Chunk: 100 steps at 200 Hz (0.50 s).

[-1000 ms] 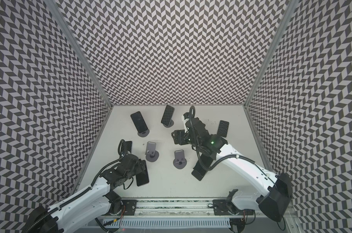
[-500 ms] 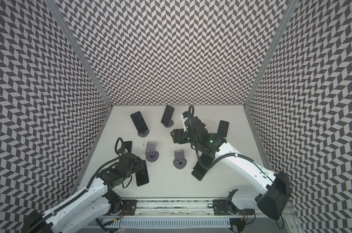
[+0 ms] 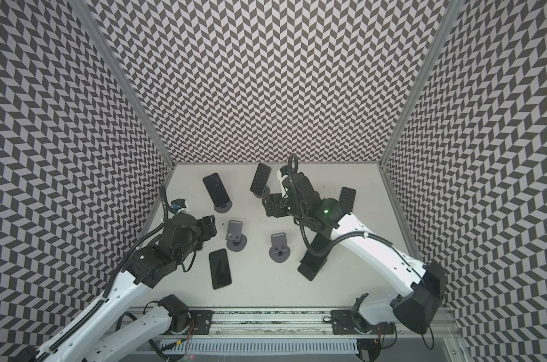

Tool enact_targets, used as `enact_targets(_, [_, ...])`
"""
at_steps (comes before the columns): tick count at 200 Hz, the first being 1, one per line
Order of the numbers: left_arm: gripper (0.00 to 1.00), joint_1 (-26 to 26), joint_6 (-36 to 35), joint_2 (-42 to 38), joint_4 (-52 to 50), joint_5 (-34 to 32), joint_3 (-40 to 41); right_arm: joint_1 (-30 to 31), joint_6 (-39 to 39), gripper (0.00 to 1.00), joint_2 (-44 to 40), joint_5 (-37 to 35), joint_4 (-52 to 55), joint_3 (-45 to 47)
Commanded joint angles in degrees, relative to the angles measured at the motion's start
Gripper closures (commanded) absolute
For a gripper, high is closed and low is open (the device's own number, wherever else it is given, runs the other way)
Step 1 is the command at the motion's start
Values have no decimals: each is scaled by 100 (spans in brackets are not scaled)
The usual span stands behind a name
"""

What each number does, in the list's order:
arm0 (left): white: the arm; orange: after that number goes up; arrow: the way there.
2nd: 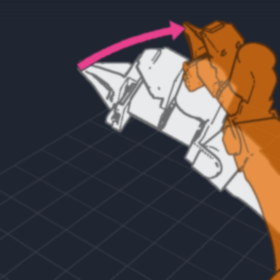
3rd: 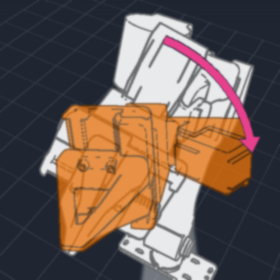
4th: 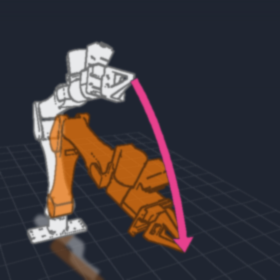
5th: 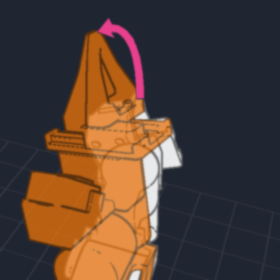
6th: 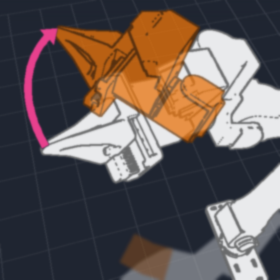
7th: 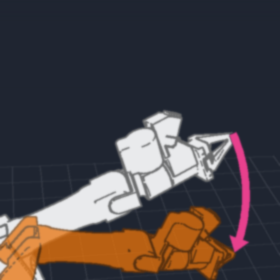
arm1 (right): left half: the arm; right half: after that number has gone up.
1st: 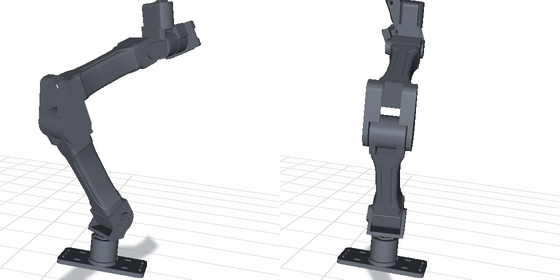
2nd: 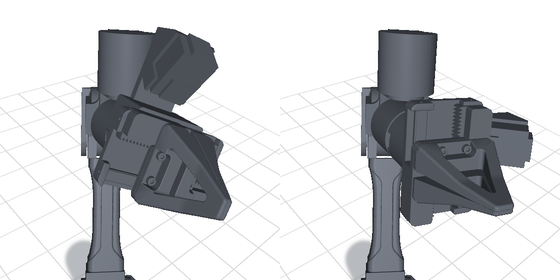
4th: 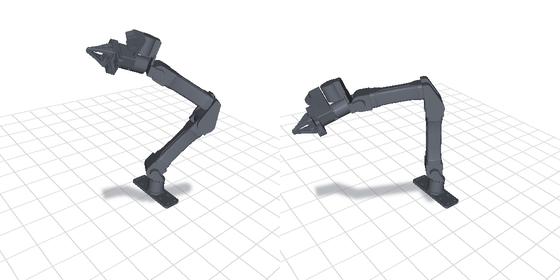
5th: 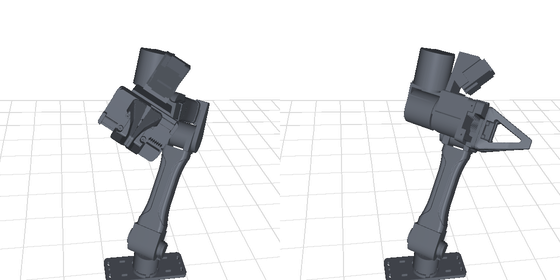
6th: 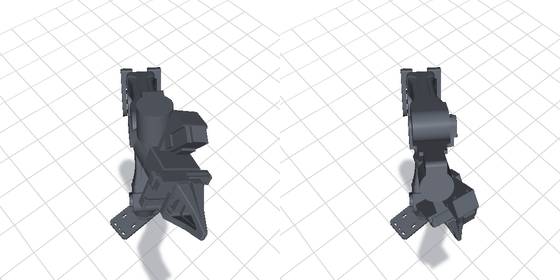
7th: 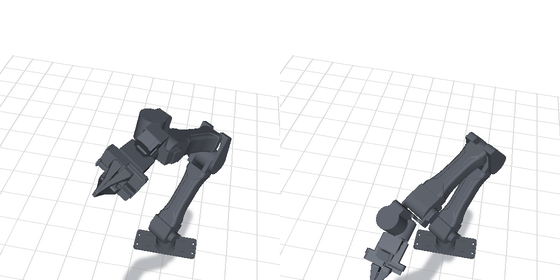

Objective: Remove the phone from the phone stand
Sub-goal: Place the phone at the bottom-left of the table, then remove the phone from the phone stand.

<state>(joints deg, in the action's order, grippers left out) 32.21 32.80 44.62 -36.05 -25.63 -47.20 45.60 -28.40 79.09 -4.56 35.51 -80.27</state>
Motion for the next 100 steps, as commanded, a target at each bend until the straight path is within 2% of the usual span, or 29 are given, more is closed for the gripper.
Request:
enact_targets(1, [19,-35,-1221,-110,-6,136,-263,310,-508,19,-90,-859,542,-303])
enact_targets(28, [19,-33,-2120,-471,225,824,-423,689,-1319,19,-48,-1761,1269,-702])
enact_targets(43, [19,-35,-2340,-635,106,1167,-656,826,-1793,18,65,-1966,1668,-1032])
enact_targets(76, [19,-35,-2568,-988,-92,2042,-859,974,-2438,18,372,-1820,2039,-1278])
enact_targets(100, [19,-33,-2668,-1341,-97,2783,-851,1133,-2898,18,814,-1804,2602,-1782])
